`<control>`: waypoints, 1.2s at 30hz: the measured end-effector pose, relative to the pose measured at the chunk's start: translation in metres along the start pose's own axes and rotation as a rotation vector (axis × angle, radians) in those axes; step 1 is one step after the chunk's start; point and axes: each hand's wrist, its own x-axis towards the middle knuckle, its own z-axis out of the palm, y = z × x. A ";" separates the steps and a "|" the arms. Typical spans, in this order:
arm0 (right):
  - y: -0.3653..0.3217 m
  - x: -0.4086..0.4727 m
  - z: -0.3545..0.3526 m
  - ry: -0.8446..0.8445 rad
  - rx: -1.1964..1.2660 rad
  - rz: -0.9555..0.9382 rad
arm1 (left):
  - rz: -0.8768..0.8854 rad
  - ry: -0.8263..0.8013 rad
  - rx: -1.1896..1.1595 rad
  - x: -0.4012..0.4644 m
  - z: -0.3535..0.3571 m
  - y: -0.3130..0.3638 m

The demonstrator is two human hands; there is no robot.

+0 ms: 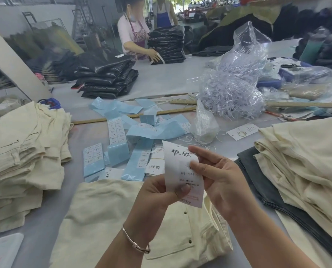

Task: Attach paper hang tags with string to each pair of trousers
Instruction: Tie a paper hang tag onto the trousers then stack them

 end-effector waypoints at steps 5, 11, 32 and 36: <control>0.004 -0.003 0.002 0.063 -0.160 -0.109 | -0.058 -0.034 0.124 0.002 0.000 0.003; 0.012 -0.002 0.005 0.129 -0.263 -0.239 | -0.037 0.007 0.140 0.004 0.000 0.005; 0.047 0.025 -0.051 0.192 -0.380 0.166 | -0.179 0.114 0.139 0.029 -0.026 -0.056; 0.059 0.062 -0.071 0.227 -0.527 0.230 | -0.294 0.302 0.111 0.046 -0.042 -0.070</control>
